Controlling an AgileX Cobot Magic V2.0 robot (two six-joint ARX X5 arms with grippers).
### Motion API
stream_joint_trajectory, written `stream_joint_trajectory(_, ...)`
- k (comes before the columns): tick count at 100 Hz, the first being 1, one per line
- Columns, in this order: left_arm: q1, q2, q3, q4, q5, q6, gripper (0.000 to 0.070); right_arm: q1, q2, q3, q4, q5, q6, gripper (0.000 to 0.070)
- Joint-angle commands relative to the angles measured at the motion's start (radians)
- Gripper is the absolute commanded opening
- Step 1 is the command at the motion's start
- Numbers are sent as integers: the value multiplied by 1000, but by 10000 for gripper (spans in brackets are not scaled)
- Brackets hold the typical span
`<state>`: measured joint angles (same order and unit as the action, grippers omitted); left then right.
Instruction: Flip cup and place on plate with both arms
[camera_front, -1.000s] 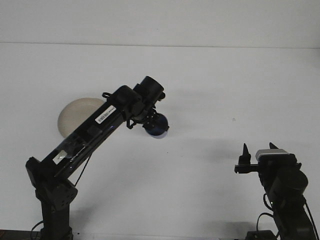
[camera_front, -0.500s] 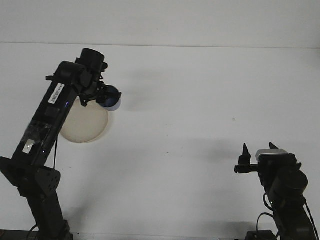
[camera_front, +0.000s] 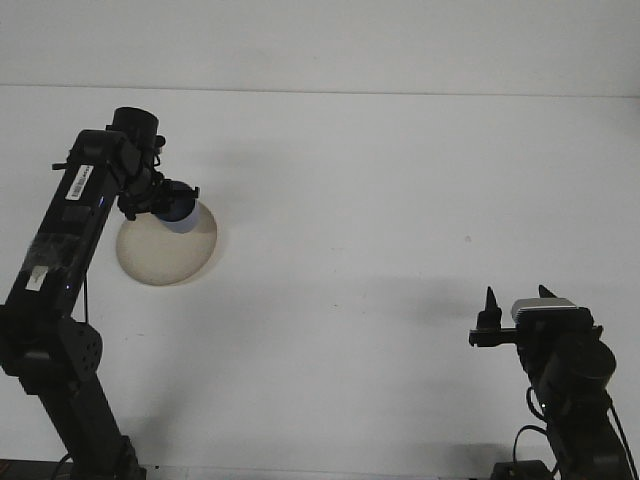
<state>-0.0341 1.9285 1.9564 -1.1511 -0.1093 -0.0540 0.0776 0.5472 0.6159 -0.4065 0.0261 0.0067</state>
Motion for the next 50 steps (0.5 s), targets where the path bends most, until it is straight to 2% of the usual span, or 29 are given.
stream_joint_trajectory(1,19,8,-6,23,-3,1,11,2,2,5,9,1,4,548)
stream_joint_trajectory(20,72,8,-95,74,47,0,11,2,2,5,9,1,4,548)
stream_joint_trajectory(38,97,8,-168,110,50,0,12,2,2,5,9,1,4,548)
stream_joint_trajectory(46,102,8,-185,114,50,0,22,2,2,5,9,1,4,548)
stream_joint_trajectory(50,104,8,-185,117,50,-1,63,2,2,5,9,1,3,548)
